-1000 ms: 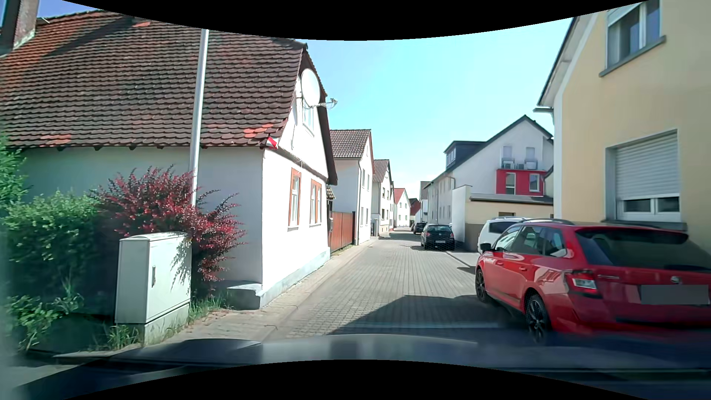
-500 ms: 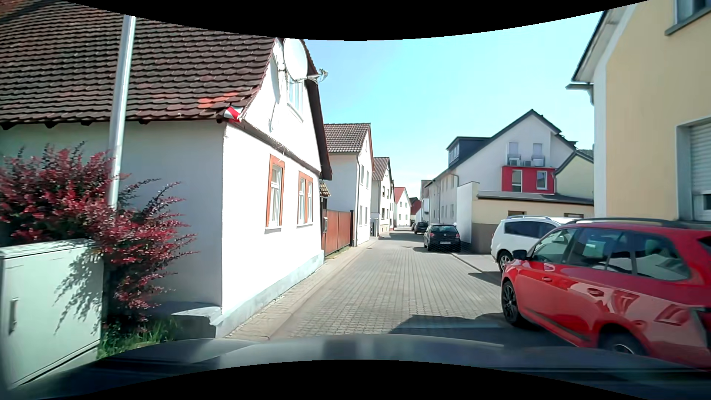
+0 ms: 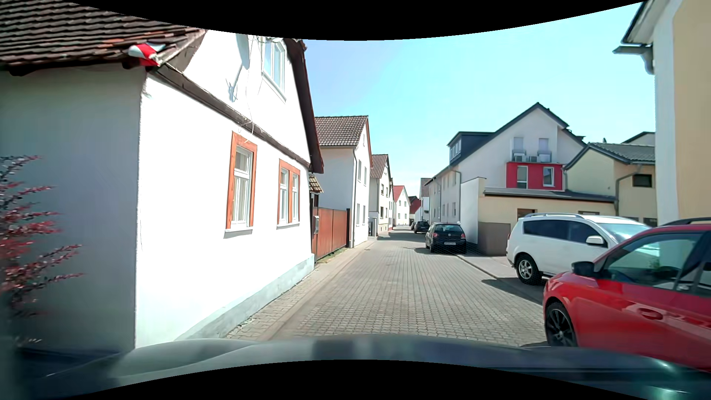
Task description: Follow the waypoints while adhering to traffic rules and regulations
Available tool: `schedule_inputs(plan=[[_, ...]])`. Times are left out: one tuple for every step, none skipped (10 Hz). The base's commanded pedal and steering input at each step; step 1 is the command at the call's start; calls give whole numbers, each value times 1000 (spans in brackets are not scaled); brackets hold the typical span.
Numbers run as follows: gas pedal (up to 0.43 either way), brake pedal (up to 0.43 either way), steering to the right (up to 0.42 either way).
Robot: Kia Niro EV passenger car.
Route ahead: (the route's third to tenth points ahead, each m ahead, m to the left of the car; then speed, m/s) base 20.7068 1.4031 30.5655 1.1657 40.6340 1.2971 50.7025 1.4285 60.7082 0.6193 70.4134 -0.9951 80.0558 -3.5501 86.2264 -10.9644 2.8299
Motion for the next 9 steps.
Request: schedule_inputs(plan=[[0, 0, 12], [0, 0, 18], [0, 0, 23], [0, 0, 30], [0, 0, 36], [0, 0, 40], [0, 0, 40], [0, 0, 40], [0, 0, 41]])
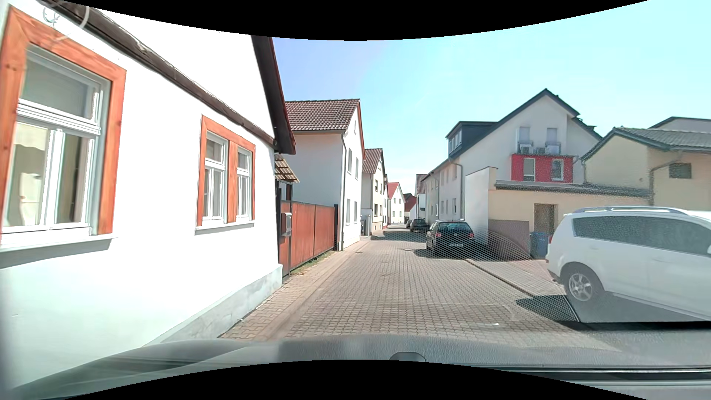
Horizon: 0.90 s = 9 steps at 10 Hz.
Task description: Follow the waypoints while adhering to traffic rules and regulations
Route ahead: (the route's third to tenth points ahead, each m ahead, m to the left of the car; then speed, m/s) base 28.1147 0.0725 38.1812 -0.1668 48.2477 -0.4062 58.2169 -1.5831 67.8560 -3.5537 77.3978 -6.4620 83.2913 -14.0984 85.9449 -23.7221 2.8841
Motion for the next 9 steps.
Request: schedule_inputs(plan=[[0, 0, 41], [0, 0, 40], [0, 0, 40], [0, 0, 39], [0, 0, 39], [0, 0, 36], [0, 0, 33], [0, 0, 29], [0, 0, 23]])
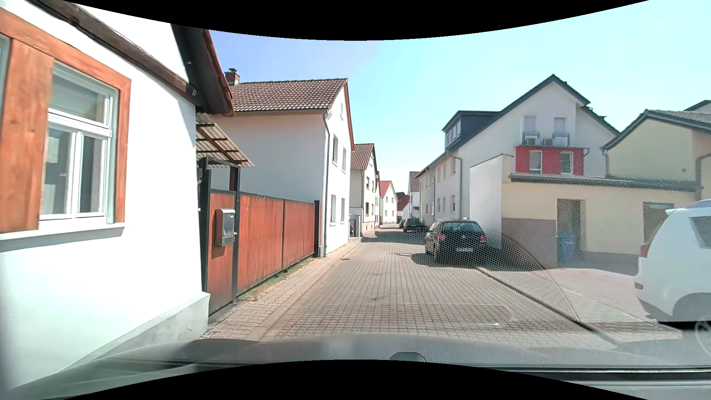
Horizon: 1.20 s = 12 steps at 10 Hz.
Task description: Follow the waypoints while adhering to traffic rules and regulations
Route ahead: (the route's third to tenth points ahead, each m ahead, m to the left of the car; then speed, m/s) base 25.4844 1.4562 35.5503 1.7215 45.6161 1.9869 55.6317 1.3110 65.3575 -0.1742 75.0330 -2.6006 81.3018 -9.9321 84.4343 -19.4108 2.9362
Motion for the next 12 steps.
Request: schedule_inputs(plan=[[0, 0, 19], [0, 0, 13], [0, 0, 10], [0, 0, 9], [0, 0, 8], [0, 0, 4], [0, 0, 3], [0, 0, 3], [0, 0, 0], [0, 0, -4], [0, 0, -5], [0, 0, -5]])
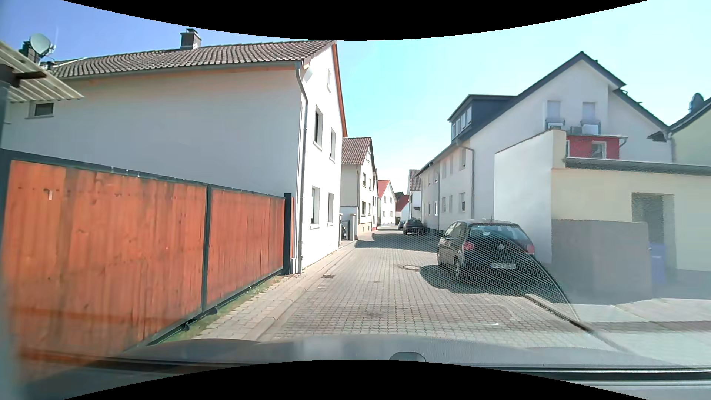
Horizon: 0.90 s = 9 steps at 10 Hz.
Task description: Follow the waypoints while adhering to traffic rules and regulations
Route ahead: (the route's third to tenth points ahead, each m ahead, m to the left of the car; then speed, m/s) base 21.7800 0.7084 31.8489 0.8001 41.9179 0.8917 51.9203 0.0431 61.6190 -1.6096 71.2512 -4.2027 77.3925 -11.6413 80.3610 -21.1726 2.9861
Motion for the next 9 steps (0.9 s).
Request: schedule_inputs(plan=[[0, 0, -7], [0, 0, -8], [0, 0, -12], [0, 0, -16], [0, 0, -17], [0, 0, -17], [0, 0, -17], [0, 0, -17], [0, 0, -17]])
